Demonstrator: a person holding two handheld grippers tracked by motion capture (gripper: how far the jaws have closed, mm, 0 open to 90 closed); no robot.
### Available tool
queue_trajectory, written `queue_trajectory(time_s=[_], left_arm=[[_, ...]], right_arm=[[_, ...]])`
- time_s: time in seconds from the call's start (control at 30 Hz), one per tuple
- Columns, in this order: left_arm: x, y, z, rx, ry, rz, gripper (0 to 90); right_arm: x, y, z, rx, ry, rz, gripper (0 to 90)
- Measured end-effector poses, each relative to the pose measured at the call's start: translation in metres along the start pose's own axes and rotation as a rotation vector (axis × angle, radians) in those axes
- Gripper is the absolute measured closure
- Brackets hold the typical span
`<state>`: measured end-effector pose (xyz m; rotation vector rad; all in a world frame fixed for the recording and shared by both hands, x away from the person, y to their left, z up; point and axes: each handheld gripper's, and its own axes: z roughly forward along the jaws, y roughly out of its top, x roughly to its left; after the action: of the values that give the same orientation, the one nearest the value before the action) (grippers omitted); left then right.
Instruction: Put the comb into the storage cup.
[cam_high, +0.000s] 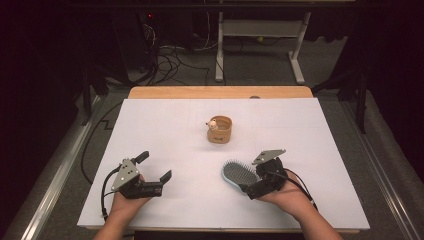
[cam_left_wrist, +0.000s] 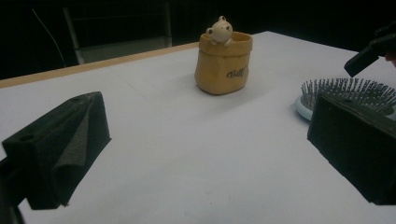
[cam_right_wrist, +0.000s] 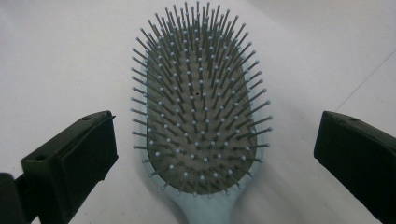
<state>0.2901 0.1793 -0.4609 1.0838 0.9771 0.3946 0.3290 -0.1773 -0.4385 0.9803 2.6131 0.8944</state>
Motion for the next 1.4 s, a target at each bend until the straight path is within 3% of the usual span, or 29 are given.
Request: queue_trajectory(time_s=[0.43,0.83,1.4], left_arm=[[-0.001,0.000,0.000,0.003,-0.007,-0.002,0.2],[-0.002,-0.001,0.000,0.006,-0.016,-0.002,0.2],[-0.002,-0.002,0.000,0.010,-0.012,-0.009,0.2]], right_arm=[[0.003,0.013,0.015,0.052,0.024,-0.044,0.1],[0.004,0.022,0.032,0.135,0.040,-0.077,0.4],[0.008,0.024,0.040,0.192,0.024,-0.106,2.6]])
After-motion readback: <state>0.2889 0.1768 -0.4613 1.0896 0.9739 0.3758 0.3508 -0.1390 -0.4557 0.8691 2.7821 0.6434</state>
